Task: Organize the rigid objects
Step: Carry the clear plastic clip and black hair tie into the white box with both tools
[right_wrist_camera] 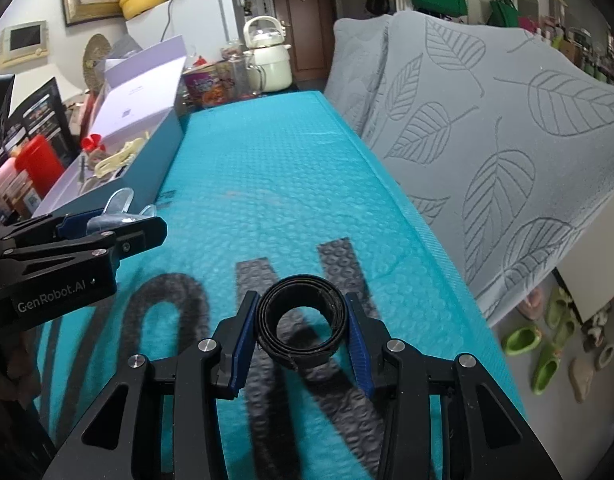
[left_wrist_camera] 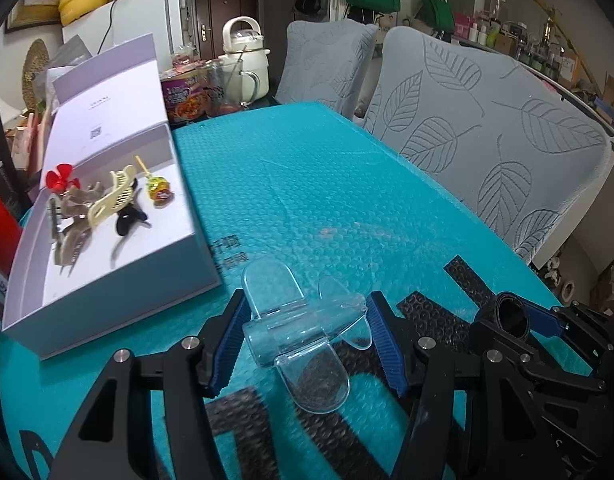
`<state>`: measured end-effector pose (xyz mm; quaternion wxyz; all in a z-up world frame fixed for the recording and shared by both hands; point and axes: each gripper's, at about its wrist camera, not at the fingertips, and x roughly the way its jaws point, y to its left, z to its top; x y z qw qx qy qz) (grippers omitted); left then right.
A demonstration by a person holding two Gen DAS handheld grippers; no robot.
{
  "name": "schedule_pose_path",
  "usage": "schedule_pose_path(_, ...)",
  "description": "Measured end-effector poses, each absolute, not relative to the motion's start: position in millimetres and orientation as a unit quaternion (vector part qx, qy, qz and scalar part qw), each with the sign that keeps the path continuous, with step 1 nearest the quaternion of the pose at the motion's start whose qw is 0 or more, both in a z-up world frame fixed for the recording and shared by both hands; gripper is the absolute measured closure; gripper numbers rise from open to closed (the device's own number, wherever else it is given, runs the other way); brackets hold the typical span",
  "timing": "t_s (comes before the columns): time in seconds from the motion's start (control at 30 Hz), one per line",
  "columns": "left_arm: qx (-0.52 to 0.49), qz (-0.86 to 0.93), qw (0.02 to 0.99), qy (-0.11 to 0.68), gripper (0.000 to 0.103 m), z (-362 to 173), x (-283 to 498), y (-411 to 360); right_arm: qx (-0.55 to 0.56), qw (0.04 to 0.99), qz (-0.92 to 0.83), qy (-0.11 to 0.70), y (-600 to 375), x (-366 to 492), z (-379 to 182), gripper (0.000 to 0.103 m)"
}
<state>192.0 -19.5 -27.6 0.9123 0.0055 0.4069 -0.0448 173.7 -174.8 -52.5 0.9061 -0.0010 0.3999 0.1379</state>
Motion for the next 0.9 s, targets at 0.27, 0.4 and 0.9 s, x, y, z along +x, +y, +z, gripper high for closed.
schedule_pose_path(0.27,0.001,-0.032,0.919,0.392,0.044,-16.8,166.4,-1.2,-0.017,0.910,0.161,0.382,-151.3,153.0,-40.2,0.062)
schedule_pose_path(0.4,-0.002,-0.025,0.922,0.387,0.044,-12.6,154.8,9.4,-0.021,0.910,0.172,0.375,-140.1,144.1,-35.4,0.062)
schedule_pose_path(0.9,-0.014,0.018,0.928,0.371,0.044,-1.3,115.1,63.0,-0.045,0.901,0.236,0.360,-76.4,122.6,-25.1,0.062)
